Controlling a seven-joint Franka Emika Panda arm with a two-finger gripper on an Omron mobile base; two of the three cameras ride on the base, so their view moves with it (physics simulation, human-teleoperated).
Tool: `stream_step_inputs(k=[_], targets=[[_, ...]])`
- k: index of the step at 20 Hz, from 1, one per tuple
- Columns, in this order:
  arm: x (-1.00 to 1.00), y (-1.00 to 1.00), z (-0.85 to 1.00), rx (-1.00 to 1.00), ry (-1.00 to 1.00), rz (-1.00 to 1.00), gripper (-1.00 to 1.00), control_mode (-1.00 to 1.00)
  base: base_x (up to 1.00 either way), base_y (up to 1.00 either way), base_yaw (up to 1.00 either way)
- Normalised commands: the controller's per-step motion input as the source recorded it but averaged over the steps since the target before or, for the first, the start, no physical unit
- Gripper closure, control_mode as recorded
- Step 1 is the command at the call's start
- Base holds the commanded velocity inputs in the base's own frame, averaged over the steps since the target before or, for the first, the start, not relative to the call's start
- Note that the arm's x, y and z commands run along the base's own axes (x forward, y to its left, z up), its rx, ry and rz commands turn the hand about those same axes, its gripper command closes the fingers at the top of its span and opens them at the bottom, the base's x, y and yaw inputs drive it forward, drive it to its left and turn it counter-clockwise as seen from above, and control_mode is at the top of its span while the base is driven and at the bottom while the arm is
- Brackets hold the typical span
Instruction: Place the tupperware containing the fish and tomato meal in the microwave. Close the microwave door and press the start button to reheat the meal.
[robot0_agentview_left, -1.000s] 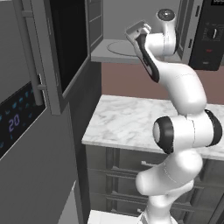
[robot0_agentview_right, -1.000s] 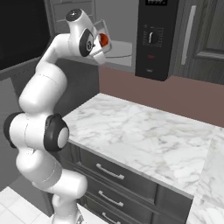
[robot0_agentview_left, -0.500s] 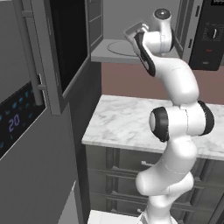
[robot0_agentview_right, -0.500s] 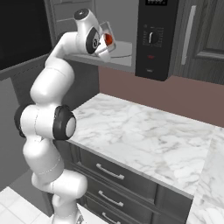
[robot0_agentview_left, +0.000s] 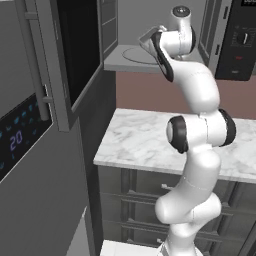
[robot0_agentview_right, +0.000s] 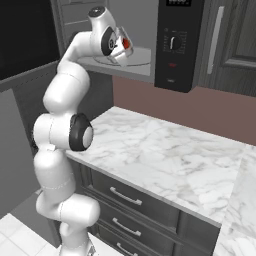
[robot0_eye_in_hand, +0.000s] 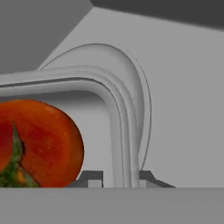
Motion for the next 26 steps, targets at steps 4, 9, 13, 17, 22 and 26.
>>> stream_step_inputs(k=[4, 9, 13, 17, 22, 26], targets=[[0.47, -0.02, 0.00, 0.00, 0.03, -0.03, 1.00, -1.00, 0.00, 0.00, 0.00], [0.39, -0.01, -0.06, 0.00, 0.02, -0.05, -1.00, -1.00, 0.00, 0.00, 0.00], [0.09, 0.00, -0.19, -0.01, 0.00, -0.05, -1.00, -1.00, 0.00, 0.00, 0.00], [0.00, 0.00, -0.37, -0.06, -0.01, -0.02, -1.00, -1.00, 0.00, 0.00, 0.00], [0.00, 0.00, -0.58, -0.11, -0.14, 0.00, -1.00, -1.00, 0.00, 0.00, 0.00], [0.00, 0.00, -0.30, -0.11, -0.23, 0.00, -1.00, -1.00, 0.00, 0.00, 0.00]])
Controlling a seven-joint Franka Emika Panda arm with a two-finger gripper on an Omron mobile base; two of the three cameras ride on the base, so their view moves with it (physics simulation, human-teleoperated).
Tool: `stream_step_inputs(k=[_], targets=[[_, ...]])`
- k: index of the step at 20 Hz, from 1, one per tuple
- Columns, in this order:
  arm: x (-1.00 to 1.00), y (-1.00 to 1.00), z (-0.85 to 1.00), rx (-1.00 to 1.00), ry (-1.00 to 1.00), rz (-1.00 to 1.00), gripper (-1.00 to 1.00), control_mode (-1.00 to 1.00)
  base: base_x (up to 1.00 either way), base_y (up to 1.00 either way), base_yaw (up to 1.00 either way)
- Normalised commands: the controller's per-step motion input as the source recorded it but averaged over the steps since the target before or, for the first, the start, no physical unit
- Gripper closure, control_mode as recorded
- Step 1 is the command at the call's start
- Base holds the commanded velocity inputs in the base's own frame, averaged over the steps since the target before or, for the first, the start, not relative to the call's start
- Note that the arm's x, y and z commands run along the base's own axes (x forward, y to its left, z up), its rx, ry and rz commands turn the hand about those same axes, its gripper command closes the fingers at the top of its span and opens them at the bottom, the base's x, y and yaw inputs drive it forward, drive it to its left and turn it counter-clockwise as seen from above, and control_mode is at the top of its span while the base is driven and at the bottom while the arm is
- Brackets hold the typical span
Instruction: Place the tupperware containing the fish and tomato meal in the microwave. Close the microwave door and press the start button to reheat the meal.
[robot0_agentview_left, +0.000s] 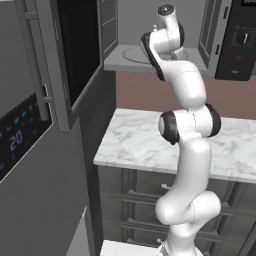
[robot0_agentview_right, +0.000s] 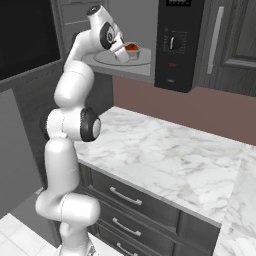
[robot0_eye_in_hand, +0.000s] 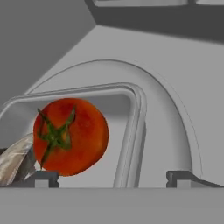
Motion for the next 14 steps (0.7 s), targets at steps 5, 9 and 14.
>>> stream_step_inputs(k=[5, 9, 14], targets=[[-0.13, 0.00, 0.00, -0.12, -0.28, 0.00, -1.00, -1.00, 0.00, 0.00, 0.00], [-0.27, 0.00, 0.00, -0.13, -0.28, 0.00, -1.00, -1.00, 0.00, 0.00, 0.00], [-0.65, 0.00, 0.25, -0.10, -0.09, 0.00, -1.00, -1.00, 0.00, 0.00, 0.00]])
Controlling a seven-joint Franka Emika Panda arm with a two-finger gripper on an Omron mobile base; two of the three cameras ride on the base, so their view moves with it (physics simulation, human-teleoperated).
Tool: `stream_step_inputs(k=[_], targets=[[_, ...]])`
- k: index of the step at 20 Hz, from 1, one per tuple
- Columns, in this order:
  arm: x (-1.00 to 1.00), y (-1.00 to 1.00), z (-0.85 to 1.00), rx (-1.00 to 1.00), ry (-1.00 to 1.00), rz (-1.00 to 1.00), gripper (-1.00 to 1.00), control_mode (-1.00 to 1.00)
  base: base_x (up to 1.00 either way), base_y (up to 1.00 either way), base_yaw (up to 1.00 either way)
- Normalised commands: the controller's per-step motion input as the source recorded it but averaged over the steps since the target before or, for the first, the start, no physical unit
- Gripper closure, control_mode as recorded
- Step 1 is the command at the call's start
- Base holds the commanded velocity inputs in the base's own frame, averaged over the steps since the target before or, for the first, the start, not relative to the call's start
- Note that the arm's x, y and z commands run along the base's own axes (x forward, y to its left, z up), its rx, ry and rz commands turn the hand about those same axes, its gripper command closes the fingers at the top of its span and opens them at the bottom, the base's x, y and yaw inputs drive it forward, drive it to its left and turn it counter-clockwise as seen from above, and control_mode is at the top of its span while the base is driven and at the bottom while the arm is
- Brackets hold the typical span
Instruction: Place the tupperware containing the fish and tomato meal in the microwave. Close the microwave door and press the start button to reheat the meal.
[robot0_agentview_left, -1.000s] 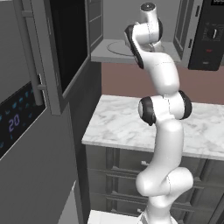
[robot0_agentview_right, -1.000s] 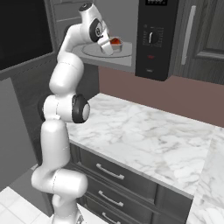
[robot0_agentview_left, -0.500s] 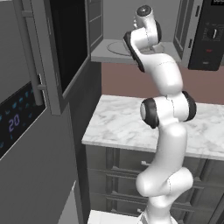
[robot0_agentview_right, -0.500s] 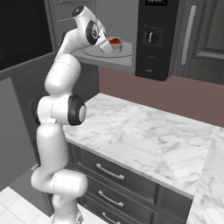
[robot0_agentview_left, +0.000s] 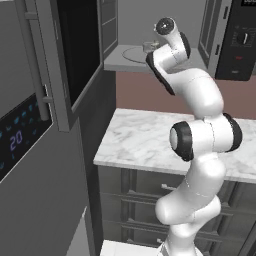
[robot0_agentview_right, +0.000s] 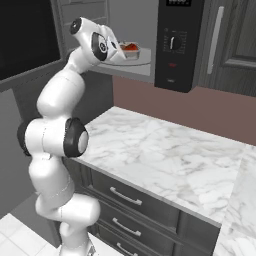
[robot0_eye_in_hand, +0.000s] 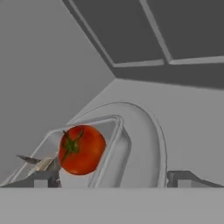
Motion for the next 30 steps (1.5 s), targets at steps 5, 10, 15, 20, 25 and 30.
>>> stream_step_inputs(k=[5, 10, 15, 20, 25, 30], targets=[[-1.00, 0.01, 0.47, -0.02, 0.01, 0.00, -1.00, -1.00, 0.00, 0.00, 0.00], [-1.00, 0.13, 0.74, 0.00, 0.03, 0.02, -1.00, -1.00, 0.00, 0.00, 0.00], [-1.00, 0.36, 0.28, -0.07, 0.18, 0.14, -1.00, -1.00, 0.00, 0.00, 0.00], [-0.98, 0.44, -0.07, -0.24, 0.37, 0.26, -1.00, -1.00, 0.00, 0.00, 0.00], [-0.88, 0.30, -0.08, -0.28, 0.31, 0.34, -1.00, -1.00, 0.00, 0.00, 0.00], [-0.58, 0.07, -0.02, -0.37, 0.21, 0.37, -1.00, -1.00, 0.00, 0.00, 0.00]])
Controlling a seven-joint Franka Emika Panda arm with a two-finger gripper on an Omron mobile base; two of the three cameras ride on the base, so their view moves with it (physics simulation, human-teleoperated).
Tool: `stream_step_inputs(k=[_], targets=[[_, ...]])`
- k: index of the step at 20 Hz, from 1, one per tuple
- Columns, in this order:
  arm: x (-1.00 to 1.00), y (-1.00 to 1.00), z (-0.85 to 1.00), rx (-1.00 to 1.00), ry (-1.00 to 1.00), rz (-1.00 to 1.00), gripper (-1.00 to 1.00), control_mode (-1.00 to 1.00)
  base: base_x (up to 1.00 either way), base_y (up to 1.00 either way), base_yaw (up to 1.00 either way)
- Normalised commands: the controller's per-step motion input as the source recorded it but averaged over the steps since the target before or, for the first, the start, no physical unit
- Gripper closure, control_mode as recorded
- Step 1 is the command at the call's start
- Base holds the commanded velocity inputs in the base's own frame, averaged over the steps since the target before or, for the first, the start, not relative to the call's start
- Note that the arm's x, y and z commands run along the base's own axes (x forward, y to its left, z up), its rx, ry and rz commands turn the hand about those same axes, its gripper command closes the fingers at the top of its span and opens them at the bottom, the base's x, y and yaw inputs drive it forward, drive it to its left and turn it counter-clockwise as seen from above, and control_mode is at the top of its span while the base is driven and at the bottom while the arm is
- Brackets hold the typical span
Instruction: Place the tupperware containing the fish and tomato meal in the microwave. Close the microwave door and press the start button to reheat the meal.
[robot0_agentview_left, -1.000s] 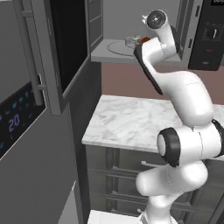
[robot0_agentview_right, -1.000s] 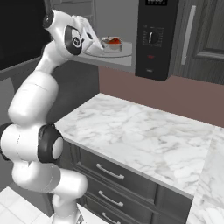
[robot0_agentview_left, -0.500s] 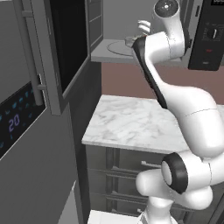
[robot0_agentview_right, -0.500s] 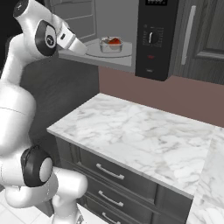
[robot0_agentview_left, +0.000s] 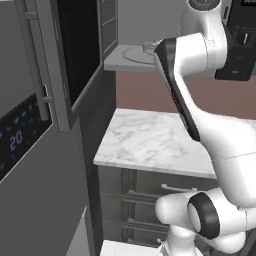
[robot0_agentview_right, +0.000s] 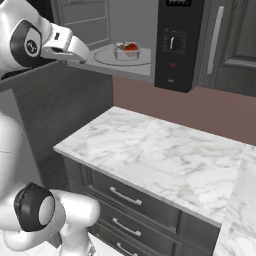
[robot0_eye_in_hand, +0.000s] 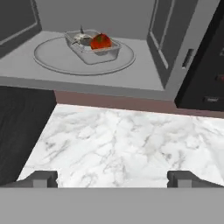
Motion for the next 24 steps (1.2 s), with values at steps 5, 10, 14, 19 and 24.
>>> stream_step_inputs(k=[5, 10, 14, 19, 24], targets=[[-0.50, 0.04, -0.13, -0.40, 0.14, 0.40, -1.00, -1.00, 0.00, 0.00, 0.00], [-0.29, 0.21, -0.27, -0.36, 0.01, 0.40, -1.00, -1.00, 0.00, 0.00, 0.00], [-0.16, 0.29, -0.20, -0.29, 0.00, 0.37, -1.00, -1.00, 0.00, 0.00, 0.00], [-0.13, 0.52, -0.01, -0.28, 0.00, 0.36, -1.00, -1.00, 0.00, 0.00, 0.00], [-0.18, 0.76, 0.01, -0.31, 0.00, 0.27, -1.00, -1.00, 0.00, 0.00, 0.00]])
